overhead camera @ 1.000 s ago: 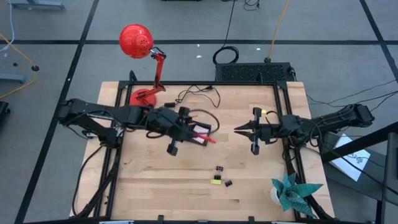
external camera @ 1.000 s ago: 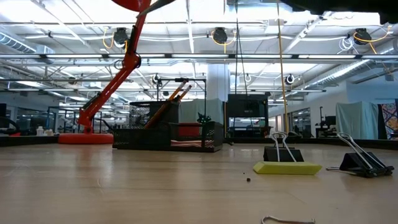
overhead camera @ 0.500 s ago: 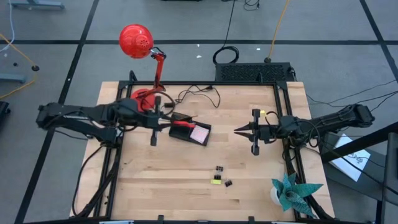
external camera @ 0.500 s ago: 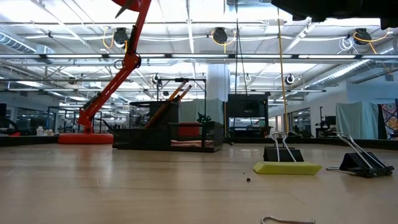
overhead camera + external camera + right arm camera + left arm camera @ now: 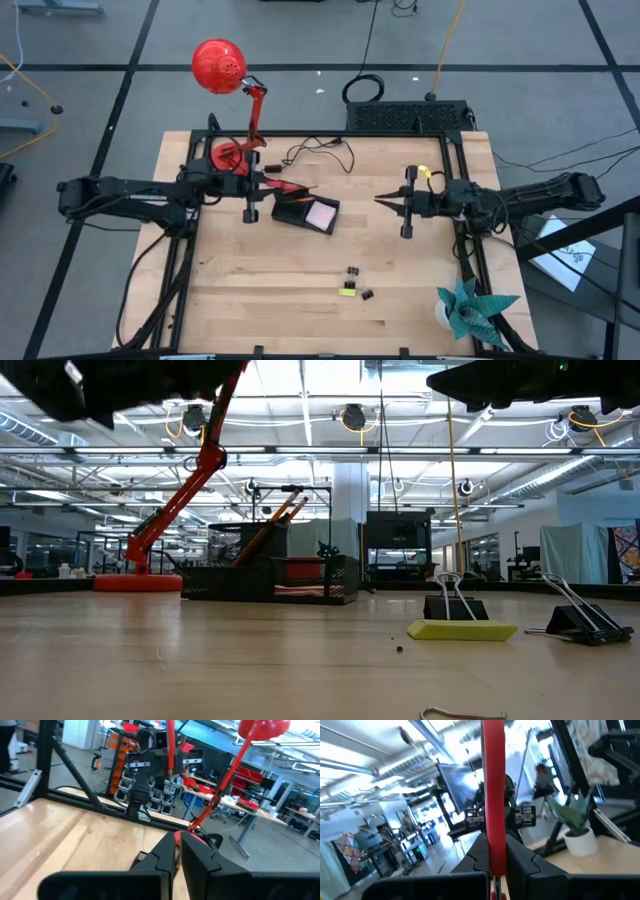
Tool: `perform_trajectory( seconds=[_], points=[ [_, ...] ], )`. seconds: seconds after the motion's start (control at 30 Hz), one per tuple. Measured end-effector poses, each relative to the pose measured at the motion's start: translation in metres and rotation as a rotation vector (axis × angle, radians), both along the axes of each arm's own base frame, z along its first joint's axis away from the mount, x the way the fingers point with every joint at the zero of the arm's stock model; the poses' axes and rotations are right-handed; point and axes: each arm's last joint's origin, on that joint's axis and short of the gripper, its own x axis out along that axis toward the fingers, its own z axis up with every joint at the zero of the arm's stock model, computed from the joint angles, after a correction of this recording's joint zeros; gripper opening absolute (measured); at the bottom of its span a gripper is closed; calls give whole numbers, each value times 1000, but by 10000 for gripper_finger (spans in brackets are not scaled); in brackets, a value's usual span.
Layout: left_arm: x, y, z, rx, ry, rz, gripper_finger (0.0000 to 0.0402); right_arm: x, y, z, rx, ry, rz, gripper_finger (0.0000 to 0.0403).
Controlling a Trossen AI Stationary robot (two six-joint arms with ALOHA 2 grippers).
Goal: Pick and place office supplies into organizer
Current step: Put the orange scissors into the desk organizer
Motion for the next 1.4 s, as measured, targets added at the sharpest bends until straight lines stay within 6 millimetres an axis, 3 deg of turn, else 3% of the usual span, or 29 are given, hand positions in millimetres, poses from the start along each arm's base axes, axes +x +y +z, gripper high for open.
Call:
perform_trajectory(
  seconds=[0.13,0.5,0.7,0.9,1.4],
  points=[
    [0,8,-21,-60,0,16,20,2,-3,-2,20,8,-16,20],
    [43,24,-54,-125,129,-21,20,9,-9,-7,21,26,-49,20],
    [43,42,-62,-161,109,-65,20,9,-9,-7,21,25,-49,20],
    [40,53,-69,-169,133,-217,20,9,-9,-8,20,36,-49,20],
    [41,66,-87,-194,164,-224,20,9,-9,-8,28,39,-49,20]
  ],
)
